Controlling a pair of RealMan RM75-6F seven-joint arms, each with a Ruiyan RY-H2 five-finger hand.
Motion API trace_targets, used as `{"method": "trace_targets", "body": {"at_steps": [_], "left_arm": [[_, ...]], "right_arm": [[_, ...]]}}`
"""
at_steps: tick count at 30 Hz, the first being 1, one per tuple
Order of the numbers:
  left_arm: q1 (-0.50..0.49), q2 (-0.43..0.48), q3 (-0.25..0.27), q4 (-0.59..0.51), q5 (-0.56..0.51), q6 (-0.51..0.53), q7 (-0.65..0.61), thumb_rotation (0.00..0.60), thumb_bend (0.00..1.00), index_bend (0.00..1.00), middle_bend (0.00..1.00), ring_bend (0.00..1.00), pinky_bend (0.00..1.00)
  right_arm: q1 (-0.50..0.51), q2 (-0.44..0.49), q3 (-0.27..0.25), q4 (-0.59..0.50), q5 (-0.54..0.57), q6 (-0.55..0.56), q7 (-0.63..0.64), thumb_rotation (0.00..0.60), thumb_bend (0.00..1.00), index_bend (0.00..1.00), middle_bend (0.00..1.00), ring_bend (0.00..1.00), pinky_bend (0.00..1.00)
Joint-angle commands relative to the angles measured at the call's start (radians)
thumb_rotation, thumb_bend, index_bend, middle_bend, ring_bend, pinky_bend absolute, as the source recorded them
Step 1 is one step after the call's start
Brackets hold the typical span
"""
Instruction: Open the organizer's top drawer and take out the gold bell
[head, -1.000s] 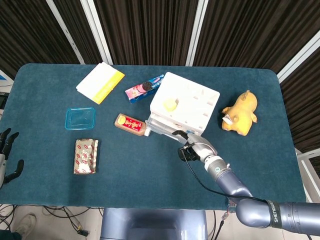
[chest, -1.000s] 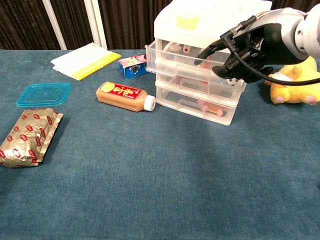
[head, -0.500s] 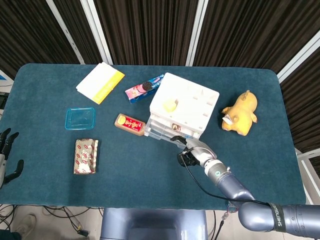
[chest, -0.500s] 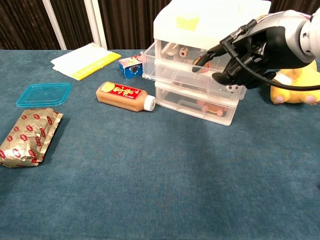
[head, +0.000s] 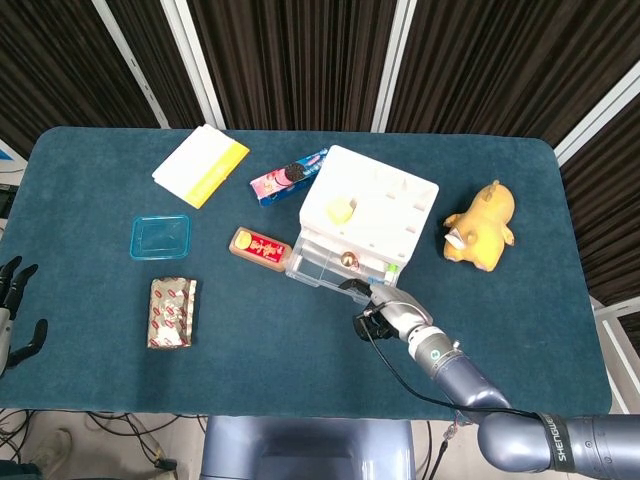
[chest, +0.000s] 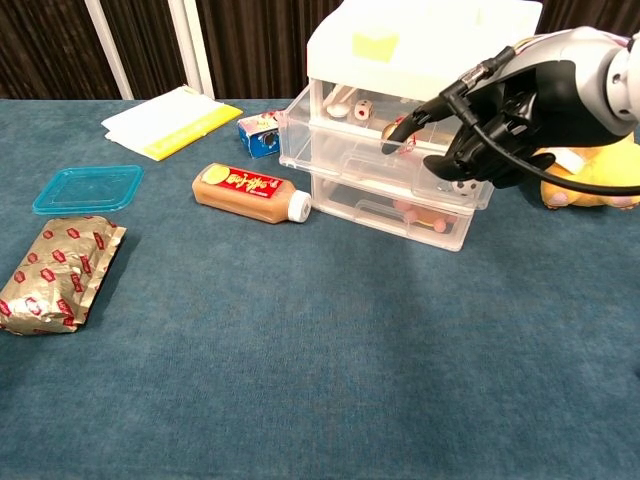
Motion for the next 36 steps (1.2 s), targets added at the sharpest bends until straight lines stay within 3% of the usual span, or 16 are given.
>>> {"method": "trace_targets", "body": {"at_steps": [1,36], "left_arm": [[0.0,0.0,-0.001,0.0,-0.002,0.0,-0.001,0.6,0.42,0.07,0.0,0.0,0.0],[0.0,0.002,-0.003,0.001,-0.006,0.001,-0.001,0.6,0.42,0.07,0.0,0.0,0.0]], "right_arm": [[0.0,0.003,-0.001,-0.006,-0.003,0.003,0.002,0.6,0.64,0.22,0.91,1.0,1.0],[-0.001,-0.005,-0.027,-0.065,-0.029,0.07,-0.005,0.6,0.64,0.23,0.91,1.0,1.0]]}}
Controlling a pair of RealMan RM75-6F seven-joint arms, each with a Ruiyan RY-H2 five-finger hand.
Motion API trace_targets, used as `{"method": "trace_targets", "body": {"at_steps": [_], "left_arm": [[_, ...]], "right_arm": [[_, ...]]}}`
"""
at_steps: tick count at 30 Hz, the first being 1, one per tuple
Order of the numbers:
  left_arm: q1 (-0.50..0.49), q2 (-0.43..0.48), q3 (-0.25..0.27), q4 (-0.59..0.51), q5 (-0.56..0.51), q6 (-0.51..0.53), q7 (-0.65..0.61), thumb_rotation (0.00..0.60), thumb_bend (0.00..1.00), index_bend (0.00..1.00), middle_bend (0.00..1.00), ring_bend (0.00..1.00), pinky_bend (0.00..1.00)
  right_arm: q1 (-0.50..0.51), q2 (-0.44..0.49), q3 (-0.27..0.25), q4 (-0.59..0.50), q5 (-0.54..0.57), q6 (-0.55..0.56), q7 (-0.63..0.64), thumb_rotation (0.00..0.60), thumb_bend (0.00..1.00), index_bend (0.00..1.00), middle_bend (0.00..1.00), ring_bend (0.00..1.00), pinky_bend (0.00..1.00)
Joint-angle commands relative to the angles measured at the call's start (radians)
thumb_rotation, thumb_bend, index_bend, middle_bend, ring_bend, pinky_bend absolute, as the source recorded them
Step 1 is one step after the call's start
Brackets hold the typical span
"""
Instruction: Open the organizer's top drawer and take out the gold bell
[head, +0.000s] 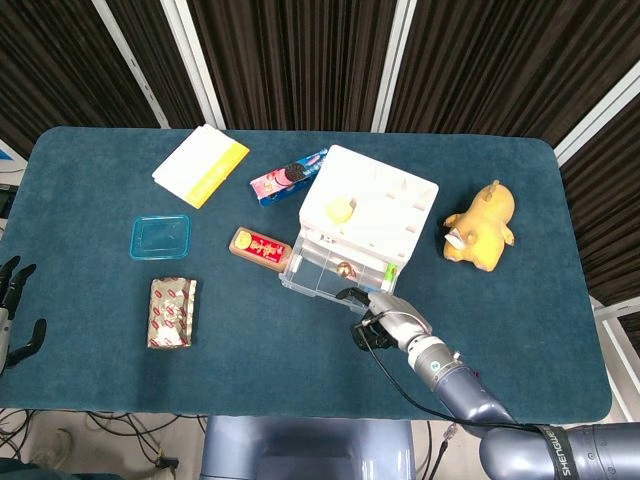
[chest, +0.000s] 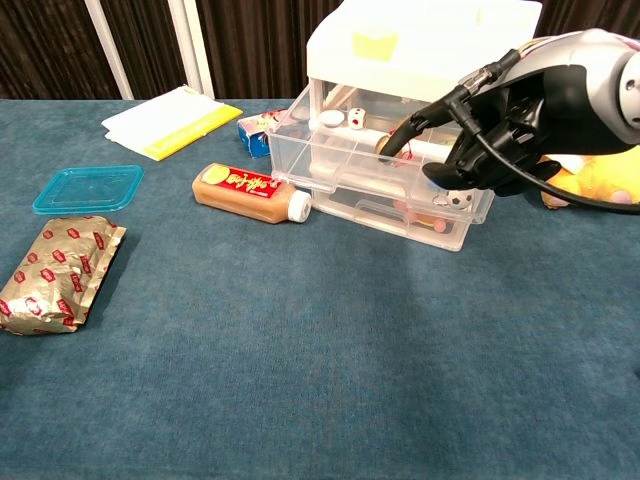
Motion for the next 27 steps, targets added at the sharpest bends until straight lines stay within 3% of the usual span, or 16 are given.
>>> {"method": "trace_targets", "body": {"at_steps": [1,12,19,27], "left_arm": [[0.0,0.0,0.0,0.0,-0.001,0.0,0.0,0.6,0.42,0.07,0.0,0.0,0.0],[0.0,0.002,-0.001,-0.003,-0.003,0.0,-0.001,0.6,0.42,0.07,0.0,0.0,0.0],[0.0,0.002,-0.002,-0.002,-0.003,0.0,-0.002,0.6,0.42,0.07,0.0,0.0,0.0],[0.0,0.005,-0.004,-0.002,-0.008,0.0,-0.008,0.6,0.42,0.07,0.0,0.0,0.0]], "right_arm": [[0.001,0.001,0.0,-0.002,0.0,0.001,-0.002,0.6,0.64,0.23,0.91,1.0,1.0],[0.002,0.005,0.007,-0.001,0.0,0.031,-0.006,0.6,0.63,0.23,0.91,1.0,1.0],[-0.01,0.063,0.027,-0.036,-0.018,0.034,-0.002,0.6,0.5,0.23,0.92,1.0,1.0],[-0.037,0.097,0.041,-0.002,-0.178,0.06,-0.034,0.6,0.48,0.24,0.96,1.0,1.0]]}}
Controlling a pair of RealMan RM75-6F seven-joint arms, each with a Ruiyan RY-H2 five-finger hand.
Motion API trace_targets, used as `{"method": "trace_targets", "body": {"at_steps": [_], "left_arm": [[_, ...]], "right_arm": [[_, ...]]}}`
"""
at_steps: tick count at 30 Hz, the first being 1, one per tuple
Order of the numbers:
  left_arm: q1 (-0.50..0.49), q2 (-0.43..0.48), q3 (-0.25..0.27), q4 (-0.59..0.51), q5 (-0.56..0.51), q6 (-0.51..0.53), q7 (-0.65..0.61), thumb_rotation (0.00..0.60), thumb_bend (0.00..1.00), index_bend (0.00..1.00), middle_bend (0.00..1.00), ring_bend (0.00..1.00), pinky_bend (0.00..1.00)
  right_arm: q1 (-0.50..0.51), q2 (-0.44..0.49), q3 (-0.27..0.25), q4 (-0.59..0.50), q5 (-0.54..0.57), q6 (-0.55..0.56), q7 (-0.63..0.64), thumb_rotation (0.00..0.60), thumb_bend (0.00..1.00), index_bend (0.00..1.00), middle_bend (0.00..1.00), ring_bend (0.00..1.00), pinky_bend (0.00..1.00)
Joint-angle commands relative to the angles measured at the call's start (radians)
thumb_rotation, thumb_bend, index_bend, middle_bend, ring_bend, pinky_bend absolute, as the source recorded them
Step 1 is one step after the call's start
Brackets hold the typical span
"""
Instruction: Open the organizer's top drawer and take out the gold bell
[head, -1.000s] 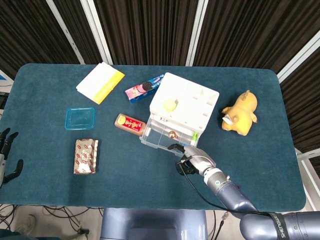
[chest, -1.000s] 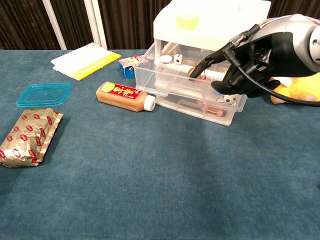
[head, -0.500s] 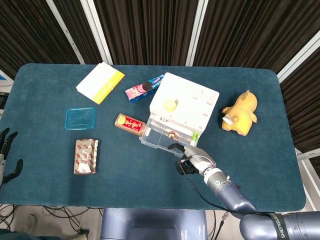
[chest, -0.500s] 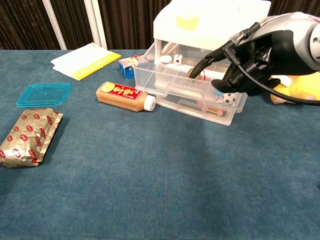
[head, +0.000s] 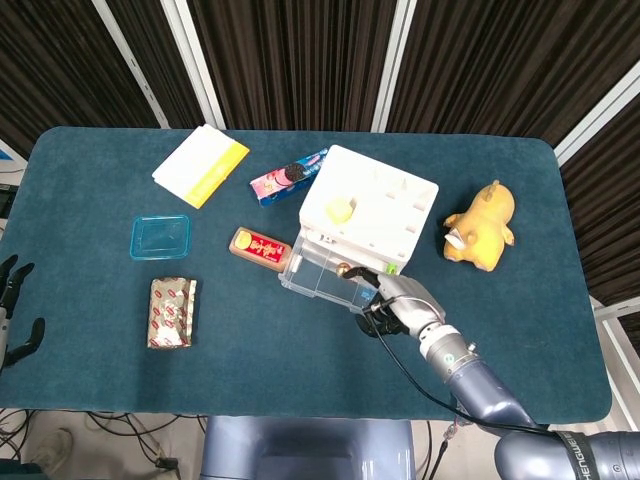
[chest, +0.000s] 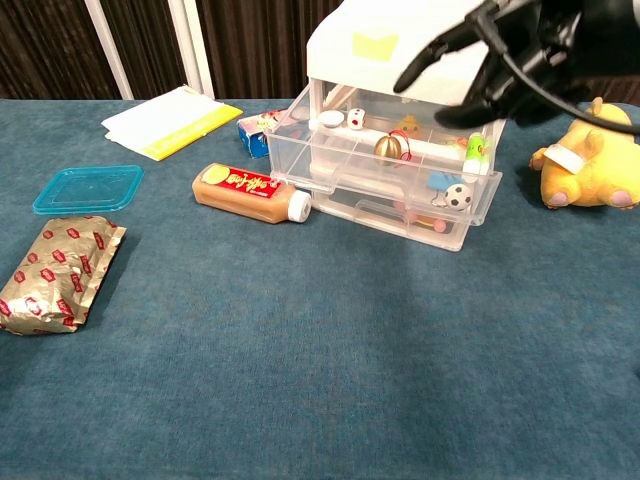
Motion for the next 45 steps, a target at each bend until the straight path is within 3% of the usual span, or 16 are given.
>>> {"method": "trace_targets", "body": {"at_steps": [1,8,15,22,29,45], "left_arm": [[0.0,0.001,-0.001,0.001,0.0,0.0,-0.001,0.6,0.42,0.07,0.0,0.0,0.0],[0.0,0.002,0.0,0.002,0.001,0.0,-0.003,0.6,0.42,0.07,0.0,0.0,0.0],[-0.001,0.0,-0.001,0.005,-0.004,-0.003,0.0,0.6,0.42,0.07,0.0,0.0,0.0],[-0.001,-0.002,0.0,0.006,-0.005,-0.004,0.002,0.6,0.42,0.07,0.0,0.0,0.0],[-0.002,-0.002,0.001,0.009,-0.006,-0.008,0.0,0.6,0.42,0.07,0.0,0.0,0.0],[-0.003,-0.003,0.0,0.009,-0.009,-0.01,0.0,0.6,0.42,0.07,0.0,0.0,0.0]], "right_arm": [[-0.019,-0.011,-0.002,0.045,-0.114,0.017,-0.027,0.6,0.48,0.25,0.96,1.0,1.0],[-0.035,-0.076,-0.046,0.181,-0.321,-0.002,-0.087,0.6,0.46,0.25,0.97,1.0,1.0],[-0.022,-0.119,-0.089,0.267,-0.429,-0.001,-0.203,0.6,0.32,0.23,0.97,1.0,1.0],[-0.013,-0.187,-0.11,0.309,-0.469,0.064,-0.346,0.6,0.29,0.23,0.97,1.0,1.0],[-0.014,-0.236,-0.1,0.339,-0.487,0.11,-0.412,0.6,0.29,0.22,0.97,1.0,1.0],[0.048,-0.251,-0.122,0.362,-0.456,0.077,-0.646,0.6,0.29,0.22,0.97,1.0,1.0]]}}
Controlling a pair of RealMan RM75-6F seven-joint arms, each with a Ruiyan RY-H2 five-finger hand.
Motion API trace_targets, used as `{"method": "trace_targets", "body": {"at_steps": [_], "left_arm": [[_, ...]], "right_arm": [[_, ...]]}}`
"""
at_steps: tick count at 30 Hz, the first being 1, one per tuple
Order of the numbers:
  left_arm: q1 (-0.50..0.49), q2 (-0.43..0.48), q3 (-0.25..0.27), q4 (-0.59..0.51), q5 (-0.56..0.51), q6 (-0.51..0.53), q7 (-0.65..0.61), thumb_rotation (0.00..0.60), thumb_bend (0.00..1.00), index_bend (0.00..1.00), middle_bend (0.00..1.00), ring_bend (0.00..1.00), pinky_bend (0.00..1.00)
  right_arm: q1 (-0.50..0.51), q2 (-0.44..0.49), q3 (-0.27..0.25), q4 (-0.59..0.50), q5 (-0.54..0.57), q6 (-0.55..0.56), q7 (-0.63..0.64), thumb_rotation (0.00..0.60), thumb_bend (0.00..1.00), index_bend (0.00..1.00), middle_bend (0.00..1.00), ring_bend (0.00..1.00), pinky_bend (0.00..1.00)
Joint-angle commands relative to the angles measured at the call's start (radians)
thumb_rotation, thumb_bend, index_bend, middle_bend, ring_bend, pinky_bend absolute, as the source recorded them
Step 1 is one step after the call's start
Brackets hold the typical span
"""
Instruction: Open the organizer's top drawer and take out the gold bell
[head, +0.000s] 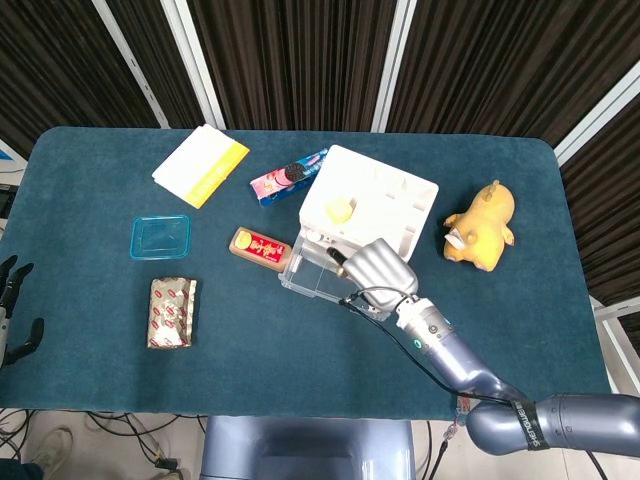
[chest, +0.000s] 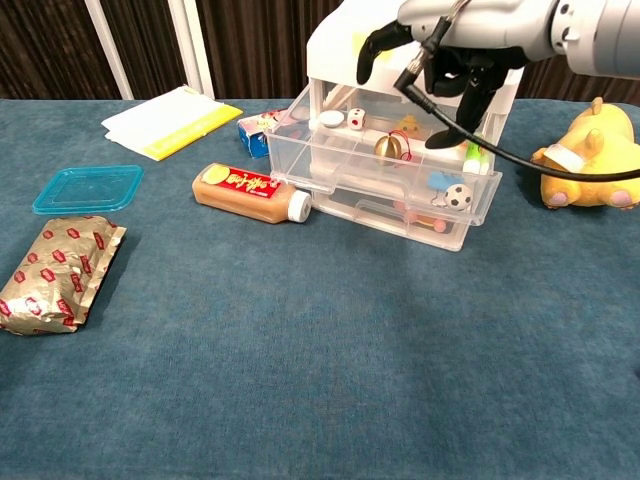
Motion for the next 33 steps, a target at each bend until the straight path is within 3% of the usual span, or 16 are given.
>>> {"method": "trace_targets", "body": {"at_steps": [1,33], "left_arm": [[0.0,0.0,0.0,0.0,0.0,0.0,-0.001,0.6,0.42,0.07,0.0,0.0,0.0],[-0.001,0.004,-0.001,0.003,-0.004,-0.004,-0.008,0.6,0.42,0.07,0.0,0.0,0.0]], "right_arm": [[0.018,-0.008,-0.01,0.005,0.004,-0.004,-0.051,0.6,0.29,0.22,0.97,1.0,1.0],[0.082,-0.109,-0.017,0.067,0.097,0.002,-0.224,0.6,0.29,0.22,0.99,1.0,1.0]]}}
